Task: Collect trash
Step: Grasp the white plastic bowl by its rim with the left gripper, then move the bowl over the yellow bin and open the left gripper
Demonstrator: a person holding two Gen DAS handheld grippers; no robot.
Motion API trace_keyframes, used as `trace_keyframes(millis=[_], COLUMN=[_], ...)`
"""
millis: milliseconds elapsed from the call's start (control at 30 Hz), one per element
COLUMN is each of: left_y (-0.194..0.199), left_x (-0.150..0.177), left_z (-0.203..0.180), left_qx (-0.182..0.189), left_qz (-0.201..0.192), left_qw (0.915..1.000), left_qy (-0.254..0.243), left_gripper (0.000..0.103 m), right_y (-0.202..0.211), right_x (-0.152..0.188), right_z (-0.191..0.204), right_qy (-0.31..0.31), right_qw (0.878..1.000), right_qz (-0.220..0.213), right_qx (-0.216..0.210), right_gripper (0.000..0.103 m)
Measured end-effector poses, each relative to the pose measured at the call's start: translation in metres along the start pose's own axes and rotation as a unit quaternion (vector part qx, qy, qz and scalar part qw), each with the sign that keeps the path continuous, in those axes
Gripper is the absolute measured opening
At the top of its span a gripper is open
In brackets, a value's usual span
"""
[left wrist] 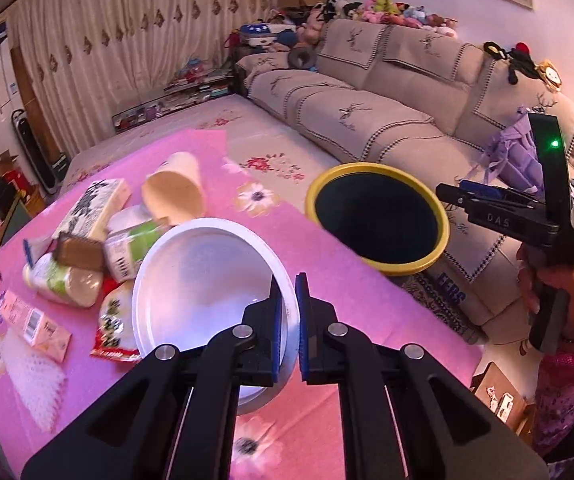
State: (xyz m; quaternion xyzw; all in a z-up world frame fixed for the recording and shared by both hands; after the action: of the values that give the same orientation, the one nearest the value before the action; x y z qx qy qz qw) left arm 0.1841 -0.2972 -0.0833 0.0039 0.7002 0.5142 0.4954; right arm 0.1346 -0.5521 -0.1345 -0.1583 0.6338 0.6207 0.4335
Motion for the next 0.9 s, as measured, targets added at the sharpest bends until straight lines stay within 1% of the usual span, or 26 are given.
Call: trace_keyframes(millis=[167,300,433,600,633,667,700,733,767,900], left_y=[-0.044,-0.084,-0.128,-0.177,-0.184,-0.189,-0.192,-0.193,-0.193,-0.180], left_x=[-0.035,-0.059,-0.079,-0.091,-0.092,-0.093,-0.093,-0.093,-0.094,-0.092], left_z=[-0.046,-0.073,-0.091,-0.104,-0.104,-0.105,-0.105,-0.106,-0.107,-0.103], left_qx=[0.044,0.050,0.058,0.057,0.054,0.050,0.048,0.045,0.042,0.040], left_qz=[0.012,0.020,0.031,0.053,0.055,0.056,0.057,0.054,0.051,0.042], left_qw=[0.9989,0.9984,0.9977,0.9969,0.9970,0.9971,0.9972,0.9975,0.9978,0.9983], left_qy=[-0.008,-0.015,-0.019,-0.014,-0.011,-0.010,-0.008,-0.007,-0.006,-0.003], left_gripper=[0.007,0.007,0.007,0.008,0.013,0.025,0.031,0.044,0.049,0.049], right_y=[0.008,0.012,0.010,0.005,0.004,0.003,0.002,0.000,-0.001,-0.004], right_x=[-0.006,-0.008,-0.009,-0.006,-0.006,-0.005,-0.004,-0.004,-0.003,0.000], right_z=[-0.029,-0.052,-0.071,-0.084,-0.086,-0.088,-0.089,-0.090,-0.092,-0.091], right_qy=[-0.007,-0.019,-0.032,-0.039,-0.041,-0.043,-0.044,-0.045,-0.046,-0.049], right_qw=[1.000,1.000,0.999,0.999,0.999,0.999,0.999,0.999,0.998,0.998], right_qz=[-0.010,-0.015,-0.016,-0.013,-0.011,-0.010,-0.009,-0.008,-0.006,-0.002], right_qx=[0.011,0.018,0.024,0.029,0.029,0.029,0.030,0.030,0.030,0.026], right_gripper=[0.051,0.052,0.052,0.052,0.052,0.052,0.052,0.052,0.052,0.052])
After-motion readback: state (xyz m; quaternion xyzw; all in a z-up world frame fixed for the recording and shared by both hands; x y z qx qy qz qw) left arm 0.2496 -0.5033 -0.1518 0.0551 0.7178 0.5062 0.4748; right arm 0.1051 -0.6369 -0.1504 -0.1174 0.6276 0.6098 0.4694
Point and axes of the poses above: each gripper's, at about its wrist camera, not at the fingertips, and y roughly against the way its jaws point, z to its left, x to its underside, the point moved 3 cm from there along -y, roughly the way its jaws point, and after that the axes turned 1 degree about -z, right-handed, at the moved point
